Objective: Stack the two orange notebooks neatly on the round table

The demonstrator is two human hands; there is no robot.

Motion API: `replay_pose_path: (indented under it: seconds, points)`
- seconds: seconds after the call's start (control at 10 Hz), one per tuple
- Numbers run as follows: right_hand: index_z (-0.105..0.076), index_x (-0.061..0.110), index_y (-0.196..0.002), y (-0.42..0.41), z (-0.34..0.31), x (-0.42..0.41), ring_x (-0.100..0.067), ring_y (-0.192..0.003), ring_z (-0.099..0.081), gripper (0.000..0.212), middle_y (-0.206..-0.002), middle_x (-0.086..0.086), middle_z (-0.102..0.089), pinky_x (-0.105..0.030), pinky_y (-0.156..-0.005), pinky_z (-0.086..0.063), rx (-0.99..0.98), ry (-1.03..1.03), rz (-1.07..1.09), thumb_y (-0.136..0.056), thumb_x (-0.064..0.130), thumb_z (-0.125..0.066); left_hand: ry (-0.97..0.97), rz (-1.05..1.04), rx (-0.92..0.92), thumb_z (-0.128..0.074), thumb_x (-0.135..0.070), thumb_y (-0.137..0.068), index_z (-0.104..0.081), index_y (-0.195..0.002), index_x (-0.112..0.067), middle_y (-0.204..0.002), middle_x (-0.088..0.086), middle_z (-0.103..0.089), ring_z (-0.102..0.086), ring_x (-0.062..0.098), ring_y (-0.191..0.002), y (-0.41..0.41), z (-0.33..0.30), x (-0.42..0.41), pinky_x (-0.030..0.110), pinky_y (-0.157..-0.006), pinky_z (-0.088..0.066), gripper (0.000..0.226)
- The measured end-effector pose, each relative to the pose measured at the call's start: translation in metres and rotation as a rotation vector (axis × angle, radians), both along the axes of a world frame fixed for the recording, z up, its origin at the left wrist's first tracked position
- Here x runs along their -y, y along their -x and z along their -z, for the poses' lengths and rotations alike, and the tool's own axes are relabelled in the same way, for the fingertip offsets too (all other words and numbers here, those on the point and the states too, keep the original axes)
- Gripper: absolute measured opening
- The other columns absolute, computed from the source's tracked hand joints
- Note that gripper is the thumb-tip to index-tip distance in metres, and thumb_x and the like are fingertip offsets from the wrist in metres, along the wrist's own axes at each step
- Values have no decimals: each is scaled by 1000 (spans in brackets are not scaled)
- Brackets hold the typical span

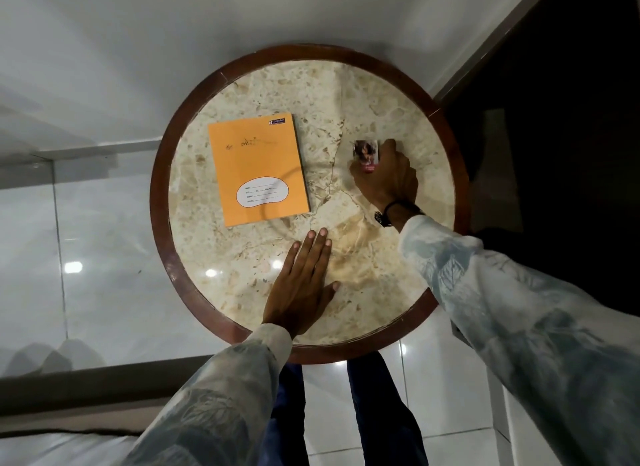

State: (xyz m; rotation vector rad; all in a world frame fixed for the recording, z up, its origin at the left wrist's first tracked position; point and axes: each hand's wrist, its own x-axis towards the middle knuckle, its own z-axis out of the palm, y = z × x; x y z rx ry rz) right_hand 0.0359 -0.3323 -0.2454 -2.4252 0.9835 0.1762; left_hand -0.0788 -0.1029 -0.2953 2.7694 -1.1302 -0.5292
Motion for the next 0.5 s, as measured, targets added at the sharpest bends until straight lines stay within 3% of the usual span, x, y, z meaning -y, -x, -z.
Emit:
replay_pose_path:
  seconds: [0.2, 0.3, 0.4, 0.5]
  points:
    - [-48, 16, -121, 3, 6, -2, -42, -97, -64, 59, -113, -15, -64, -46, -79, -53, 32, 56, -66, -82, 57, -67, 24, -4, -6, -29, -53, -108, -14, -164, -7, -175, 12, -7, -7, 28, -164, -1, 2, 1, 49, -132, -19, 74]
    - [-48, 16, -120, 8, -6, 1, -39, -99, -64, 63, -116, -15, -64, -47, -82, -54, 45, -30, 14, -80, 61, -67, 9, 0, -10, -31, -52, -107, -15, -164, -6, -175, 14, -9, -11, 30, -163, -1, -2, 1, 50, -131, -23, 75]
    - [-51, 16, -114, 10, -49, 4, -29, -90, -67, 60, -106, -13, -69, -42, -72, -59, 166, -198, 159, -80, 61, -70, 2, 46, -34, -28, -49, -110, -11, -164, -4, -175, 14, -5, -6, 31, -163, -8, -26, -1, 50, -130, -23, 72]
    - [-62, 23, -96, 19, -125, 16, -10, -54, -61, 41, -70, 5, -68, -29, -48, -50, 486, -497, 204, -75, 54, -79, 19, 32, 13, -21, -50, -111, -5, -165, -9, -175, 12, 0, -1, 30, -163, -28, -73, 2, 49, -131, -20, 70]
